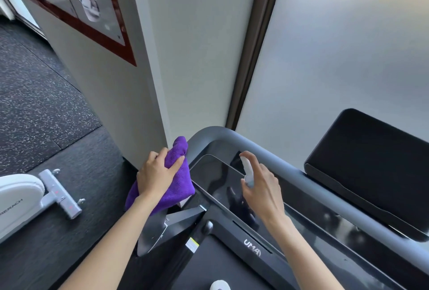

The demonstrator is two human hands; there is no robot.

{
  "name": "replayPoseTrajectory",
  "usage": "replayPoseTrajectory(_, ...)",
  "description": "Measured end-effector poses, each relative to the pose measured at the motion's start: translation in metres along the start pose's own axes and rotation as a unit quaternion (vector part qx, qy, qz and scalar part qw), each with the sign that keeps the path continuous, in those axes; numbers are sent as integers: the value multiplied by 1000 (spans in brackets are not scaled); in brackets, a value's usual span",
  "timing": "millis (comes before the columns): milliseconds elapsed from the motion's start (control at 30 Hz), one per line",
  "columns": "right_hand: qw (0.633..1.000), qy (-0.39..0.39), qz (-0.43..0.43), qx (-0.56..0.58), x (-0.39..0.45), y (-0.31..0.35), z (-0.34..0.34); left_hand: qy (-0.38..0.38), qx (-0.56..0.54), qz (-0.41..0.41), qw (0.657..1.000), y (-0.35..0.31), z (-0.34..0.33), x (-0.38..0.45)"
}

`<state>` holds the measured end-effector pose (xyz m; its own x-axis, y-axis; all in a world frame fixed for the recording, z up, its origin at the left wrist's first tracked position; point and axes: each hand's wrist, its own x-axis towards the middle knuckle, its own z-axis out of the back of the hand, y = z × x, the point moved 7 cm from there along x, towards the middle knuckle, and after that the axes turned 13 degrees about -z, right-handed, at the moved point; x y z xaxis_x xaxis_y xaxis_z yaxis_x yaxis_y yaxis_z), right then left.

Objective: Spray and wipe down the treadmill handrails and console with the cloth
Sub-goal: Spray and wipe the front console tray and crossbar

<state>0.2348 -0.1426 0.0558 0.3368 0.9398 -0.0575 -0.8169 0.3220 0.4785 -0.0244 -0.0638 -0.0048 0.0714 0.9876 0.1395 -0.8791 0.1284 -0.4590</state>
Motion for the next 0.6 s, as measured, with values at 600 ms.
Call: replayPoseTrajectory(600,998,-43,-45,7,8,1,17,-43,57,-34,997,-18,11,-13)
